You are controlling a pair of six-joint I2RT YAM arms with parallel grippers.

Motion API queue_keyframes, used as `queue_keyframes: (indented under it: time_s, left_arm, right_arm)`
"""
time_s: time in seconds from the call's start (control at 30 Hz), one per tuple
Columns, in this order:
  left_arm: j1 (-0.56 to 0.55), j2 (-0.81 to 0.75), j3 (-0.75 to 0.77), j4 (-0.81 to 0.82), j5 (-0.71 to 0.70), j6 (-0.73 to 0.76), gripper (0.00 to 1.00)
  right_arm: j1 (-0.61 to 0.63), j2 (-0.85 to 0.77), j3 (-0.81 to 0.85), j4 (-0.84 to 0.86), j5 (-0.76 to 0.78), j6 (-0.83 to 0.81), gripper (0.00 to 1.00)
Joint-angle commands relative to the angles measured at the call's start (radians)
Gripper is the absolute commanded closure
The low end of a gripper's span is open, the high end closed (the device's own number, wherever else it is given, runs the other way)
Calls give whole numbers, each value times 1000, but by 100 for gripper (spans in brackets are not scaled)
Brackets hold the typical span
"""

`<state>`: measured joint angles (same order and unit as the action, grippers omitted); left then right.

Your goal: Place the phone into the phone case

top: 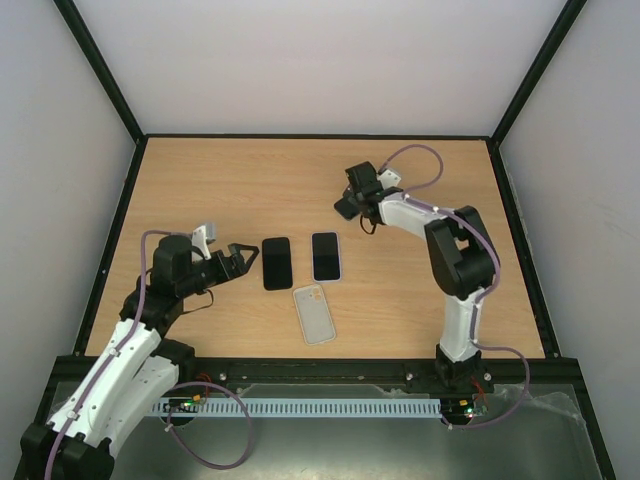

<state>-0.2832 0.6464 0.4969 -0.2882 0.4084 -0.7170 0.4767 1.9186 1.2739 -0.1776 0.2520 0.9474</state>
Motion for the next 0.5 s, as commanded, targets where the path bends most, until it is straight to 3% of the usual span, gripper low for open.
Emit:
queue_keyframes:
  time_s: [0.0,0.47]
  left_arm:
    - [-6,-10,14,-4,11,11,1]
    - [-5,-16,17,-24,6,32,1]
  right_arm:
    - [-1,109,128,-120,85,60,3]
    - [0,315,279,-207,43,115,0]
